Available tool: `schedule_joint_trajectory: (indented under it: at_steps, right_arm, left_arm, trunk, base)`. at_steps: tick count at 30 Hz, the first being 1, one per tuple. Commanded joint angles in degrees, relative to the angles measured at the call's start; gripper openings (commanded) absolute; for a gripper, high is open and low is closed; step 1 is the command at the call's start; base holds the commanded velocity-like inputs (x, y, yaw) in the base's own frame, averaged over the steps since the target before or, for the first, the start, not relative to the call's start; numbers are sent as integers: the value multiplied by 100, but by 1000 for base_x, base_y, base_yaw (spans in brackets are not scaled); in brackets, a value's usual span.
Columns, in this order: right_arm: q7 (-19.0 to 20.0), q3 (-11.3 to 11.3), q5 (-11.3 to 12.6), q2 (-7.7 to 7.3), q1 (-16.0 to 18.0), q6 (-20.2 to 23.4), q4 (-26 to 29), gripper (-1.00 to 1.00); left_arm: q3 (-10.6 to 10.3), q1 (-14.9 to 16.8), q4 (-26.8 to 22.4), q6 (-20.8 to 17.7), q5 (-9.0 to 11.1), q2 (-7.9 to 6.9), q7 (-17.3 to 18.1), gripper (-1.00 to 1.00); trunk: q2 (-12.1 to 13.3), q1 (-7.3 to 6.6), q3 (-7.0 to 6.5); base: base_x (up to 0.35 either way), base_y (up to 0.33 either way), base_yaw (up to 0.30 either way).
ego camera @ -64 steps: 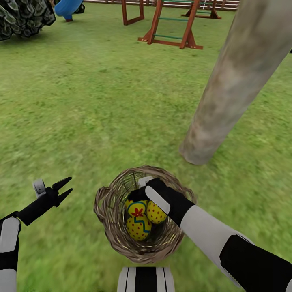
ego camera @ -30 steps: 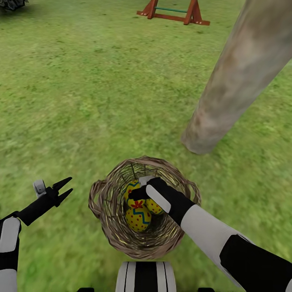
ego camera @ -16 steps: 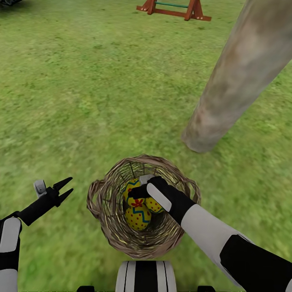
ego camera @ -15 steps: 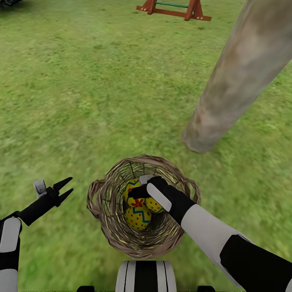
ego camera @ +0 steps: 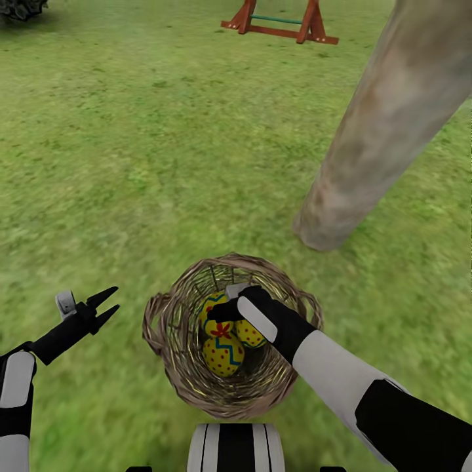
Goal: Take the three Easter eggs out of the wicker basket on the lawn in the garden, then place them on the lawn next to a single tree (choose any tree) so that all three eggs are next to the same tree and none are left in the basket.
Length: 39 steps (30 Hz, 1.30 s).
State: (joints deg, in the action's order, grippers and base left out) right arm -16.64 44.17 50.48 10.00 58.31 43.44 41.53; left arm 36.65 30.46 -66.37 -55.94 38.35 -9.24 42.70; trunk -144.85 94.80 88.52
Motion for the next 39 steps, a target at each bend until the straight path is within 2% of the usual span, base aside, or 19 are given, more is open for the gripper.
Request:
schedule_joint_trajectory:
  at_steps: [1,11,30,34,35,37,39]
  right_arm:
    - [-58,12,41,0,5,6,5,-100]
    - [-58,12,42,0,5,6,8,-100]
    - [-50,4,49,0,5,34,13,-100]
    - [-42,-3,49,0,5,61,21,-100]
    - [-41,-55,49,0,5,75,22,-100]
    - [-41,-351,49,0,3,98,58,-100]
    - [-41,-406,49,0,-2,104,79,-100]
  left_arm:
    - [9,3,1,-22,-21,1,28,100]
    - [9,3,1,-22,-21,1,28,100]
    - [-43,3,10,-83,-38,-8,-16,100]
    - [-61,3,10,-83,-47,1,-24,100]
    - [-62,3,10,-83,-47,1,-25,100]
    - [-61,3,10,-83,-47,1,-25,100]
    - [-62,3,10,-83,-47,1,-25,100]
  trunk:
    - [-1,-1,3]
    - [4,-11,-86]
    - [30,-60,-507]
    - [35,-70,-596]
    - [36,-73,-618]
    - [39,-78,-662]
    - [42,-83,-706]
  base:
    - [0,0,0]
    - [0,0,0]
    - [-42,0,0]
    - [-267,0,0]
    - [-98,0,0]
    - [-27,0,0]
    - [-4,0,0]
